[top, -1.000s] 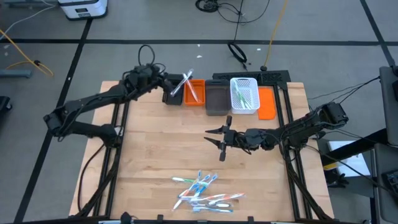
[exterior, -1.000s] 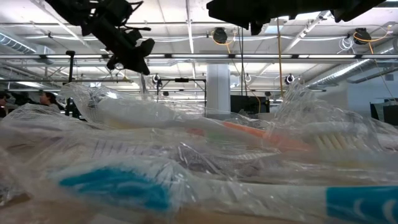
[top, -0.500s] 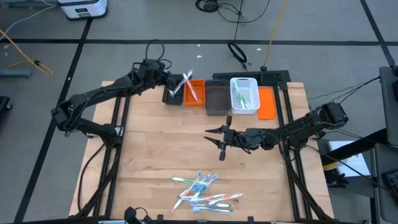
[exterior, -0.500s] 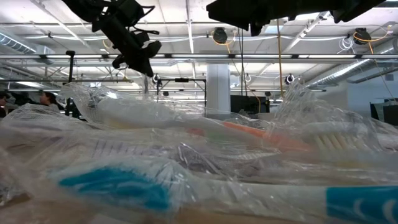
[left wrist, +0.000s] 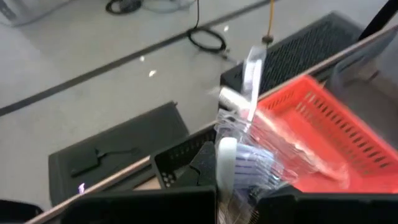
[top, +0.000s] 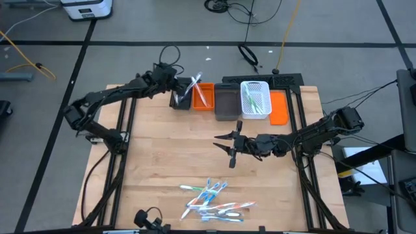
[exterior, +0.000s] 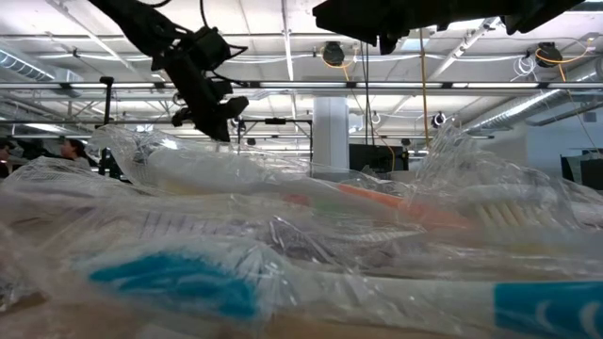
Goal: Pick & Place Toothbrushes
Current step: Put the purple toothbrush into the black basket
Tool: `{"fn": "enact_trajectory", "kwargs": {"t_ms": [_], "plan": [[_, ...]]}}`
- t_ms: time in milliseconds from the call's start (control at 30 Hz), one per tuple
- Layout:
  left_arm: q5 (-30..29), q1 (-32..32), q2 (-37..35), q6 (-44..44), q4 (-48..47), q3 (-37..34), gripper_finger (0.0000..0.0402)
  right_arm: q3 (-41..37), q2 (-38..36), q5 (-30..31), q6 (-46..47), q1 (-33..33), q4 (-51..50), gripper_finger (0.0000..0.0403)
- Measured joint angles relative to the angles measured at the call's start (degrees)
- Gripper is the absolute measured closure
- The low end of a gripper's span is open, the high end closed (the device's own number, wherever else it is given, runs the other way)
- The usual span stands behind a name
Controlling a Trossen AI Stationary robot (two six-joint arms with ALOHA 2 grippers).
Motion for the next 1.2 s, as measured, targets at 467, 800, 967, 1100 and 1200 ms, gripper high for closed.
{"fn": "enact_trajectory", "kwargs": {"t_ms": [467, 800, 967, 1100, 1200], "plan": [[0.0, -0.72, 7.96, 1.4, -6.75, 7.39, 0.0398, 0.0, 0.0, 0.0, 0.0, 0.0, -0.02, 0.0298], [-0.48, -1.19, 8.61, 3.39, -6.62, 7.41, 0.0364, 0.0, 0.0, 0.0, 0.0, 0.0, -0.04, 0.0298], [-0.48, -1.22, 8.61, 3.8, -6.77, 7.41, 0.0335, 0.0, 0.0, 0.0, 0.0, 0.0, -0.04, 0.0298], [-0.48, -1.19, 8.61, 3.8, -6.79, 7.41, 0.0301, 0.0, 0.0, -0.01, 0.0, 0.0, -0.06, 0.0298], [-0.48, -1.19, 8.61, 3.79, -6.75, 7.41, 0.0277, 0.0, 0.0, 0.0, 0.0, 0.0, -0.05, 0.0298]]}}
